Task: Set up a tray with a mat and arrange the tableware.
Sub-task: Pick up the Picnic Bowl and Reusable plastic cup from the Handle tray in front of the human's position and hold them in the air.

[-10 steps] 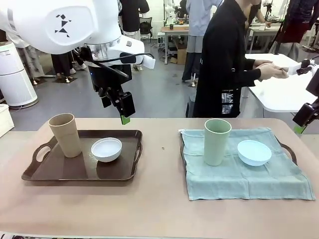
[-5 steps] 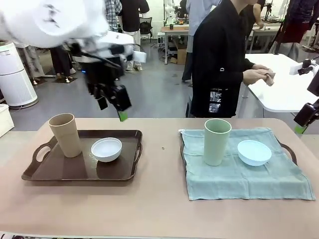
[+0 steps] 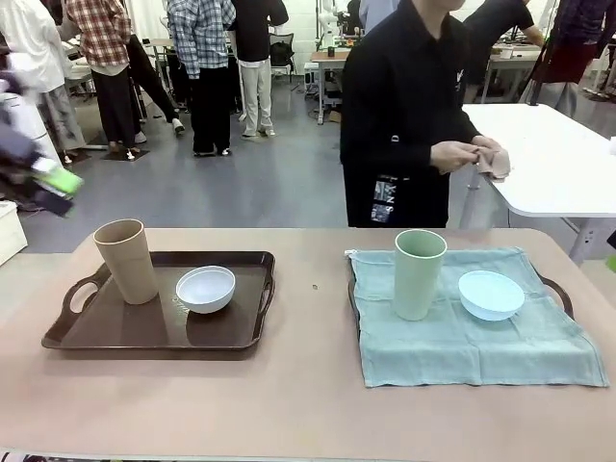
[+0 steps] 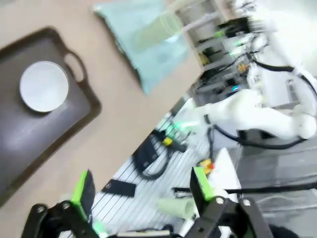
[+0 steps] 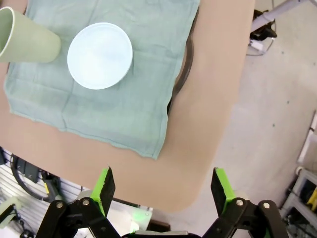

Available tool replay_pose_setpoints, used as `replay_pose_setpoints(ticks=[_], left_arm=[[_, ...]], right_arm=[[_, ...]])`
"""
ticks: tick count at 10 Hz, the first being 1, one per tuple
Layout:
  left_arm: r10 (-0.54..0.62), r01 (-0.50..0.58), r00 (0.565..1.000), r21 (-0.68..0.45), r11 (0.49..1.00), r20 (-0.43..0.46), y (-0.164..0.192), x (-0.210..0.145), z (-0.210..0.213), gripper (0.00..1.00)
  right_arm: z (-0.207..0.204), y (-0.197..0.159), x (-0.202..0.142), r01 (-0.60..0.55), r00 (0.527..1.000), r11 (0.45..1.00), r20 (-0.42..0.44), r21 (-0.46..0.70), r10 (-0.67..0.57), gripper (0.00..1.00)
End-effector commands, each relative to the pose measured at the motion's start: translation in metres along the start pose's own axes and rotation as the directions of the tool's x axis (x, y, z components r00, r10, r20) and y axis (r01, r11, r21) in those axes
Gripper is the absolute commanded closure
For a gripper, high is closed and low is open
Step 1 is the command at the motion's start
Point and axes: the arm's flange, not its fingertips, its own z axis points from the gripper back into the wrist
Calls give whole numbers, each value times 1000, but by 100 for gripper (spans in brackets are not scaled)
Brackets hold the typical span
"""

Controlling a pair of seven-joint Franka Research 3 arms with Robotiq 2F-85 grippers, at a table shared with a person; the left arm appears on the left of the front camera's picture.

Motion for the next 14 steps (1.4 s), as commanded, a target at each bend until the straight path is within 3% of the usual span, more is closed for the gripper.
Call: replay_pose_setpoints(ticks=[1,2,3,4,5,6,7,8,9,10,11,12,14], left_arm=[[-85,108,982,-131,985,170,9,-40,20,0],[-105,125,965,-69,990,239,10,-43,12,0],[-29,37,994,-74,997,102,6,-27,25,0],[-29,37,994,-74,997,102,6,-27,25,0],[-29,37,994,-74,997,102,6,-27,25,0],[-29,37,994,-74,997,102,6,-27,25,0],[-39,48,992,-73,996,123,9,-35,23,0],[-30,49,991,-147,988,130,7,-31,30,0],[41,17,984,-317,948,174,22,-31,48,0],[215,-125,966,-471,873,141,54,-37,61,0],[334,-262,940,-492,830,63,77,-41,62,0],[441,-403,897,-471,785,-33,94,-45,59,0],[611,-621,780,-295,726,-135,110,-35,49,0]], right_arm=[[-2,8,-3,-9,1000,995,23,101,6,0],[2,10,1,-17,995,867,98,498,-36,0],[0,10,5,47,982,729,101,683,-158,0],[-2,17,9,178,965,820,66,543,-253,0],[-2,15,2,23,995,940,79,339,-53,0],[-2,15,2,23,995,940,79,339,-53,0],[-1,19,4,78,987,882,91,465,-135,0],[11,3,-8,4,996,442,38,897,-85,0],[12,-12,-17,-29,995,312,56,950,-78,0],[5,-32,-32,-71,992,161,87,984,-92,0],[-8,-46,-43,-81,990,72,89,994,-113,0],[-23,-53,-51,-77,989,33,81,996,-120,0],[-49,-49,-46,90,979,190,-52,978,-195,0]])
